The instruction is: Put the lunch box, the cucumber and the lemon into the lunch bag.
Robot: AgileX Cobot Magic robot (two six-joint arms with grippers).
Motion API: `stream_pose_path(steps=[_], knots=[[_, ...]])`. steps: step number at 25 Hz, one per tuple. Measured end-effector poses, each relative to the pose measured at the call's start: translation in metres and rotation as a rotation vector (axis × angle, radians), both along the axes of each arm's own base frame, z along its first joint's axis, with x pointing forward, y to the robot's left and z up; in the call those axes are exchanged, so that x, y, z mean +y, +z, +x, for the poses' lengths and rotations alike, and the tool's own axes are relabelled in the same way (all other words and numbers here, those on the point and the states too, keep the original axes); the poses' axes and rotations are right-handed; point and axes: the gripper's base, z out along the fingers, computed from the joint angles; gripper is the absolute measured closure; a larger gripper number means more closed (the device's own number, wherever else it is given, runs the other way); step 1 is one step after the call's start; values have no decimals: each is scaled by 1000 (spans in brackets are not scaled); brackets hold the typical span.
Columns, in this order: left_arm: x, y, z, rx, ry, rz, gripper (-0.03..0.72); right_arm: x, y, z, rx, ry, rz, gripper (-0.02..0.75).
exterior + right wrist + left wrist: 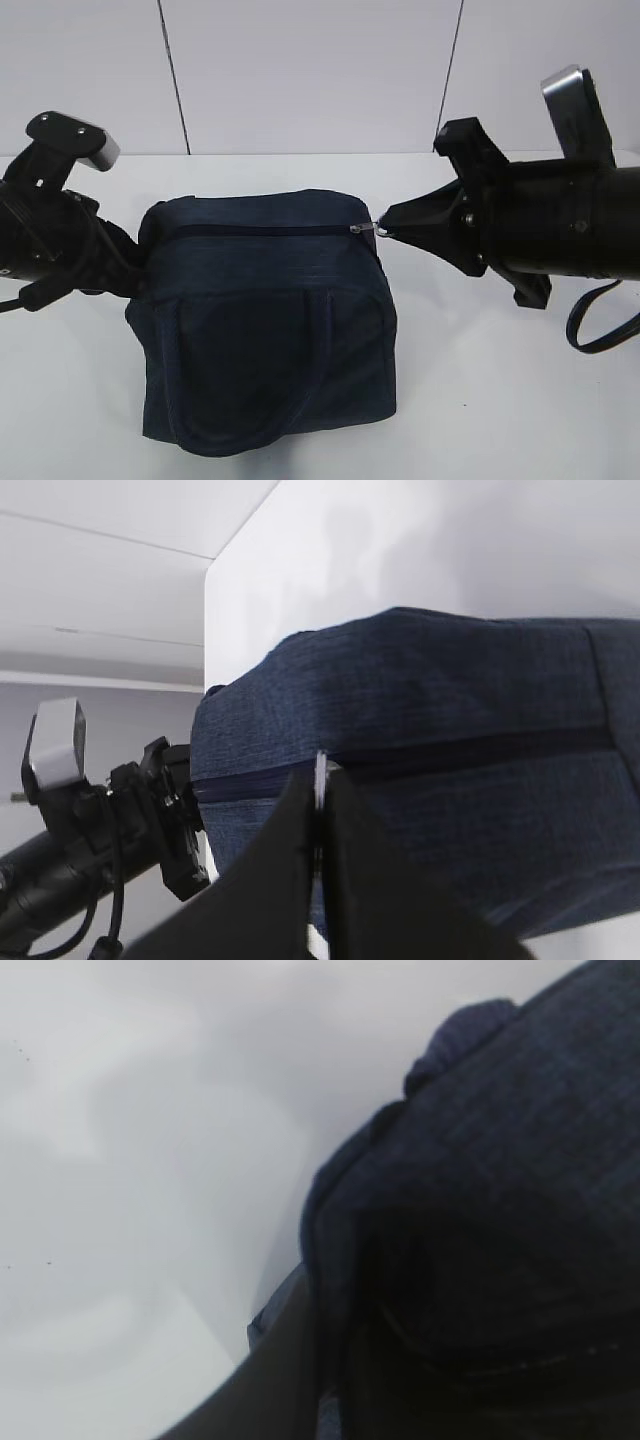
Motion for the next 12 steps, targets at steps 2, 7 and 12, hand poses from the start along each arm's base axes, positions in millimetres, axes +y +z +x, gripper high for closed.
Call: stream_pose_path(steps=[2,7,12], knots=[[0,0,0,-2,1,1,692,-1,-3,-2,50,-25,31,730],[1,0,2,-15,14,7,692,-2,-11,-6,197,-103,130,730],[2,0,3,-27,27,14,692,-3,-11,-6,241,-130,166,730]])
